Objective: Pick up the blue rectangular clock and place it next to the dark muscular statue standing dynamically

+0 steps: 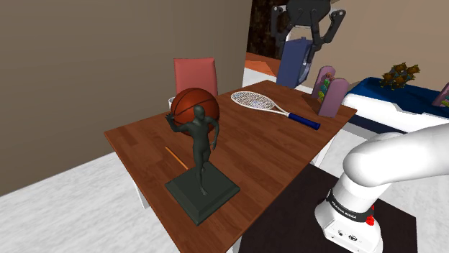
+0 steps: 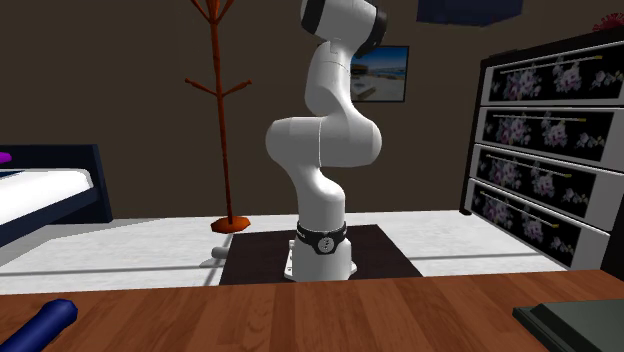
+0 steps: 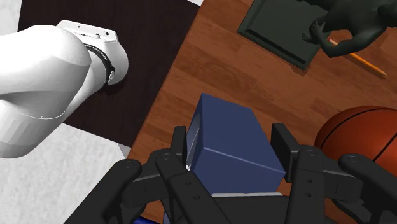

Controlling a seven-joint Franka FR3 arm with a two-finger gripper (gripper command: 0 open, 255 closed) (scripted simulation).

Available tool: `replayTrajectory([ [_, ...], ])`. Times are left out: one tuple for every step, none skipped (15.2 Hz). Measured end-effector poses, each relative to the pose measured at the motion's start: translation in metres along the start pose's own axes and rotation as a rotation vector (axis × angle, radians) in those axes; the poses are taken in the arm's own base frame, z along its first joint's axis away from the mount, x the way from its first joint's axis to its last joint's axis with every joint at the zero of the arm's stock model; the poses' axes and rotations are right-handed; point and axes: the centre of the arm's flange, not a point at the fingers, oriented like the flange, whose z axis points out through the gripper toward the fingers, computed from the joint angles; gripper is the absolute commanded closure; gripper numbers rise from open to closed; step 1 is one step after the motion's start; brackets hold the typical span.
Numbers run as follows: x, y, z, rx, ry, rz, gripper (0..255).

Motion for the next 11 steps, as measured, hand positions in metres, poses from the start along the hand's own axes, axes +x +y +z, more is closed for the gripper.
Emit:
replayTrajectory([
  [0.000,0.000,0.006,0.000,0.000,0.000,255],
  [0.000,0.000,0.010,0.000,0.000,0.000,255],
  [0.000,-0.001,0.015,0.000,0.000,0.000,255],
  [0.000,0.000,0.021,0.000,0.000,0.000,255],
  [0.000,-0.001,0.025,0.000,0.000,0.000,255],
  [0.000,-0.001,0.030,0.000,0.000,0.000,255],
  [0.001,-0.002,0.035,0.000,0.000,0.000,255],
  [0.000,-0.001,0.042,0.000,0.000,0.000,255],
  [0.001,0.000,0.048,0.000,0.000,0.000,255],
  [0.000,0.000,0.053,0.000,0.000,0.000,255],
  [-0.001,0.001,0.059,0.000,0.000,0.000,255],
])
